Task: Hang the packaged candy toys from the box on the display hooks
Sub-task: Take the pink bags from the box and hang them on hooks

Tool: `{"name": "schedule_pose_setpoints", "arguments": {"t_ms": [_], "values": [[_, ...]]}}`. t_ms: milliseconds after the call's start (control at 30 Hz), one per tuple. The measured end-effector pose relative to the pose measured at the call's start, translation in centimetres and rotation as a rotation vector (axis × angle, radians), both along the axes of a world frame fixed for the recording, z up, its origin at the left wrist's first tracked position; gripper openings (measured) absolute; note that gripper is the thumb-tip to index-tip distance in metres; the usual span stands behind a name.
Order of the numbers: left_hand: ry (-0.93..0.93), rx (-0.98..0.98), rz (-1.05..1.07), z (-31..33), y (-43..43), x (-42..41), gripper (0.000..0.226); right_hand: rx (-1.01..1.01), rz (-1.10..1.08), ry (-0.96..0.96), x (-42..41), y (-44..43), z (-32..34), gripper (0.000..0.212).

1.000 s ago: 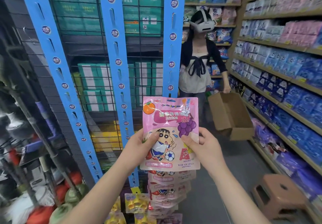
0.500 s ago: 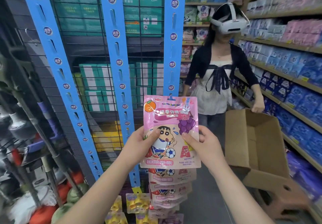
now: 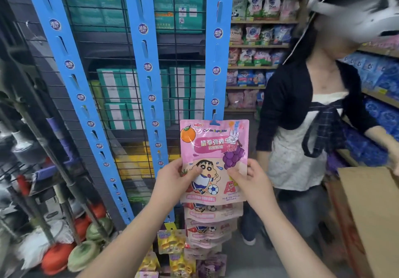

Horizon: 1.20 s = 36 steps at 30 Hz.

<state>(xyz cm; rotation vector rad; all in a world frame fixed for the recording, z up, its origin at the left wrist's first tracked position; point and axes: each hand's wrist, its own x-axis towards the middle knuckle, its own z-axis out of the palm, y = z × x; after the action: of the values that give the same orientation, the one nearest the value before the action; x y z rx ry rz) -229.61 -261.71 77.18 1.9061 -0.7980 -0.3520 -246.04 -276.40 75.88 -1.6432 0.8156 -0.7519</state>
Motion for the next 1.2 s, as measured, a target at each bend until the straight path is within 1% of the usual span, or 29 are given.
{"name": "schedule_pose_setpoints", "arguments": {"t_ms": [133, 300, 367, 433, 500, 567, 633, 733, 833, 900, 967, 1100, 1200], "values": [[-0.026, 0.022, 0.013, 0.2, -0.4, -0.3, 0.02, -0.046, -0.006, 0.001, -0.2, -0.5, -0.8, 0.032], [-0.023, 0.063, 0.009, 0.0, -0.4, -0.3, 0.024, -0.058, -0.059, 0.019, -0.7, -0.7, -1.3, 0.032], [-0.046, 0.084, -0.013, -0.1, -0.2, -0.4, 0.028, -0.116, -0.079, 0.046, -1.2, -0.4, -1.3, 0.038], [-0.108, 0.129, -0.023, -0.3, 0.4, -0.4, 0.035, -0.233, -0.108, 0.084, -1.9, -0.1, -1.4, 0.05], [-0.203, 0.214, -0.036, -0.7, 1.4, -0.2, 0.045, -0.433, -0.146, 0.169, -2.6, 0.4, -1.4, 0.062], [-0.341, 0.372, -0.046, -1.4, 2.9, -0.1, 0.055, -0.666, -0.137, 0.264, -3.1, 1.5, -1.5, 0.061], [-0.471, 0.518, -0.062, -2.3, 4.6, -0.1, 0.061, -0.768, -0.077, 0.302, -3.2, 3.4, -1.9, 0.054], [-0.559, 0.617, -0.121, -4.1, 7.3, -0.2, 0.061, -0.801, 0.068, 0.393, -2.8, 7.4, -3.6, 0.048], [-0.584, 0.686, -0.213, -6.4, 10.4, 0.3, 0.063, -0.803, 0.242, 0.548, -1.7, 11.3, -5.9, 0.052], [-0.606, 0.716, -0.257, -7.8, 12.8, 0.8, 0.062, -0.775, 0.311, 0.625, -1.0, 13.6, -7.5, 0.054], [-0.62, 0.747, -0.323, -9.4, 15.5, 1.6, 0.061, -0.757, 0.328, 0.689, -0.4, 16.3, -9.4, 0.057], [-0.575, 0.794, -0.421, -13.1, 20.9, 2.9, 0.063, -0.638, 0.327, 0.816, 0.0, 22.0, -13.1, 0.056], [-0.519, 0.818, -0.481, -15.9, 24.1, 3.1, 0.057, -0.545, 0.323, 0.909, -0.5, 25.4, -15.8, 0.055]]}}
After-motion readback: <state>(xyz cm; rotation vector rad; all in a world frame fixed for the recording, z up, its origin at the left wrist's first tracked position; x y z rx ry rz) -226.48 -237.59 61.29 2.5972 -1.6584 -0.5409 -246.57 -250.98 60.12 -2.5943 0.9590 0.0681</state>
